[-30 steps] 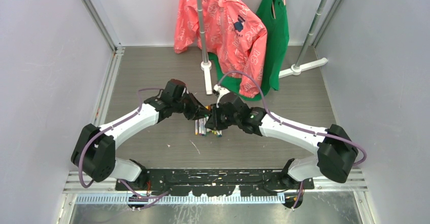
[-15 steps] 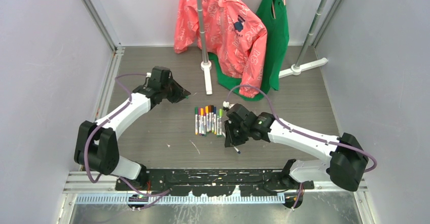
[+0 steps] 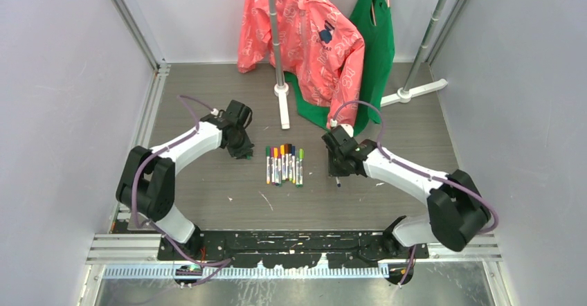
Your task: Open the pen caps
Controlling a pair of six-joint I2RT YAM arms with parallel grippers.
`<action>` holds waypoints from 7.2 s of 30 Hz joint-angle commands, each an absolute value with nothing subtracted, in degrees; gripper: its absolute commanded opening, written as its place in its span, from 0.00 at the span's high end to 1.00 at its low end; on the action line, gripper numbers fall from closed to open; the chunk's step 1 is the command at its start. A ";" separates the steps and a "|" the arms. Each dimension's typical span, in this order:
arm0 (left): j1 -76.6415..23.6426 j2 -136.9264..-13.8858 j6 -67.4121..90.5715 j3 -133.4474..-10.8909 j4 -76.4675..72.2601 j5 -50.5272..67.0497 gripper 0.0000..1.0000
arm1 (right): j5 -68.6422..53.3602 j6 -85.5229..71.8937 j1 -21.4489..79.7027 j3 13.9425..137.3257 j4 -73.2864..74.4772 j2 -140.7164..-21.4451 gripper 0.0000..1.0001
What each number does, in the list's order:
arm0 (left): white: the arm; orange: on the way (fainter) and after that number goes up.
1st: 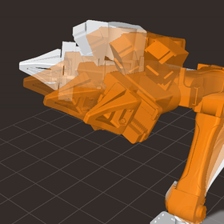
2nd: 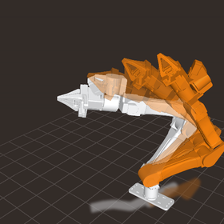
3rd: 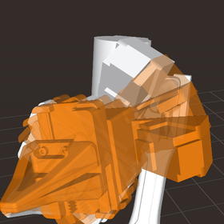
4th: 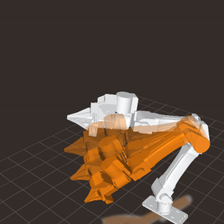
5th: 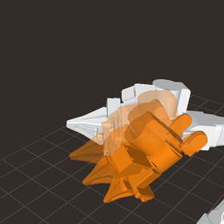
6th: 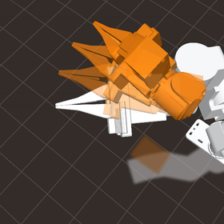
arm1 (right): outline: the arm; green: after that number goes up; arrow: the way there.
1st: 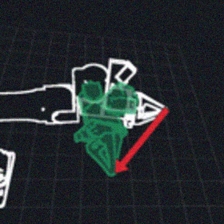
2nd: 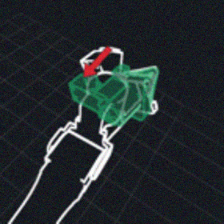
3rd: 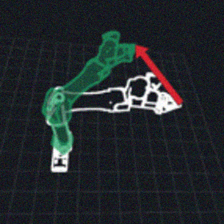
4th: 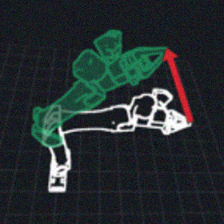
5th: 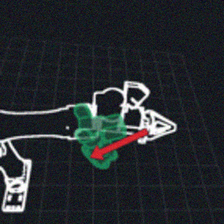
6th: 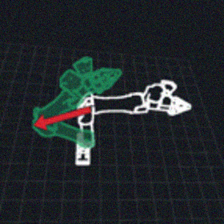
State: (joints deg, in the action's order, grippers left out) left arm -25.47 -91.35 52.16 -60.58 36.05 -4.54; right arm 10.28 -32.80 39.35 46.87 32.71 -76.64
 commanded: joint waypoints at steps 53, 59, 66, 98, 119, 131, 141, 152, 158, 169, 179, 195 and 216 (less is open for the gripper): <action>-26.50 -88.92 54.17 -65.39 48.04 -12.93 0.47 | 17.42 -29.96 38.83 64.14 42.10 -85.44 0.52; -26.54 -84.72 55.01 -65.36 49.82 -11.56 0.33 | 16.73 -32.47 43.73 67.52 40.78 -90.58 0.52; -26.53 -78.74 54.93 -63.98 50.35 -9.66 0.25 | 15.17 -35.21 46.55 70.23 38.23 -96.37 0.52; -26.59 -72.13 52.67 -58.98 50.06 -9.08 0.04 | 17.43 -39.40 49.57 70.92 35.08 -102.05 0.52; -26.56 -74.17 52.03 -59.66 49.13 -8.71 0.13 | 18.31 -39.91 49.53 68.01 34.21 -102.25 0.52; -26.46 -75.18 52.03 -59.57 48.30 -8.36 0.14 | 16.86 -40.69 49.65 65.27 33.20 -103.81 0.53; -26.44 -75.59 52.80 -58.52 47.13 -7.41 0.15 | 16.45 -41.23 52.45 63.14 35.76 -107.43 0.72; -26.46 -75.25 54.14 -56.82 40.01 1.12 0.12 | 19.72 -40.55 52.96 61.17 39.01 -97.37 0.99; -26.50 -75.95 56.79 -54.93 31.15 10.39 0.11 | 16.39 -39.99 52.92 60.31 40.42 -87.50 0.99; -30.28 -78.76 60.65 -55.38 22.91 14.98 0.11 | 4.87 -40.30 54.90 60.96 38.26 -82.71 0.99; -34.32 -82.95 62.92 -56.95 21.89 14.18 0.18 | 0.74 -41.20 56.09 63.97 35.75 -83.47 0.99; -37.02 -86.83 65.04 -58.51 20.74 13.00 0.50 | -2.77 -41.58 56.88 67.69 33.57 -86.50 0.99; -37.05 -84.56 66.10 -55.77 17.37 14.94 1.00 | -2.34 -41.69 56.89 67.59 32.49 -86.62 0.74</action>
State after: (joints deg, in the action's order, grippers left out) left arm -36.77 -86.89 64.05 -56.10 22.39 12.88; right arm -1.80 -40.93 56.51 65.91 35.59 -86.65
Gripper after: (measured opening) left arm 0.108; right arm 0.211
